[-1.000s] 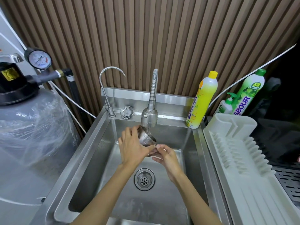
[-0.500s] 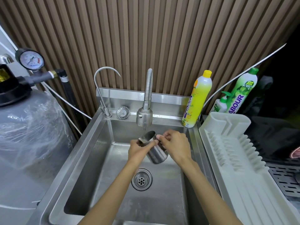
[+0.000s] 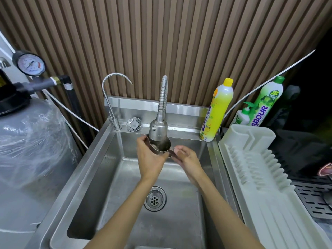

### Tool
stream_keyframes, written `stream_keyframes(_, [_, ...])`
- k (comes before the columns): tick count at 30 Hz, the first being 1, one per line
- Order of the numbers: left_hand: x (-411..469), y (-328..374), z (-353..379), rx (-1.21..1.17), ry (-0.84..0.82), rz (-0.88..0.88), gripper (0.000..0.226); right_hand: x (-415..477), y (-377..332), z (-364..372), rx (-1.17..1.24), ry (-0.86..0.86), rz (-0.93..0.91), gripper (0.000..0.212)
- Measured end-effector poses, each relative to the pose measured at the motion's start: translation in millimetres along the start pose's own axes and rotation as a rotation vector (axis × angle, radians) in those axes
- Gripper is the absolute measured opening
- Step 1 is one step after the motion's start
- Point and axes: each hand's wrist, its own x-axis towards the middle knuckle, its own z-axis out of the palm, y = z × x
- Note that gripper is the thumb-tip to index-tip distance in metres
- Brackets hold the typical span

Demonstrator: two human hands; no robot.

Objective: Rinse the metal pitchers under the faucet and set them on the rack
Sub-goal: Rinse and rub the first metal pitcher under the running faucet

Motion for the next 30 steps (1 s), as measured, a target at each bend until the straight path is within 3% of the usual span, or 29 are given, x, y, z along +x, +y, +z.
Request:
stream_keyframes(3, [0, 1, -10, 0.188, -0.009, 0.159, 0.077, -3, 17, 9, 0.211, -0.063, 0.058, 0.015])
stream_keyframes(7, [1, -1, -23, 0.351, -0.007, 0.230, 0.076, -7, 27, 17, 0.295, -0.125, 0.101, 0.013])
stream_keyframes(12, [9, -3, -28, 0.667, -0.110, 0.228, 0.076, -12, 29, 11, 0.206, -0.102, 0.132, 0.016])
stream_keyframes(16, [9, -1, -26, 0.762, -0.155, 0.142, 0.079, -16, 25, 5, 0.050, -0.046, 0.170, 0.019])
stream_keyframes(22, [4, -5, -17, 0.630, -0.221, -0.089, 0.078, -22, 9, -4, -0.155, 0.076, 0.133, 0.022])
stream_keyframes(30, [2, -26, -4, 0.044, -0.264, -0.405, 0.072, -18, -30, -9, -0.875, 0.152, -0.168, 0.028])
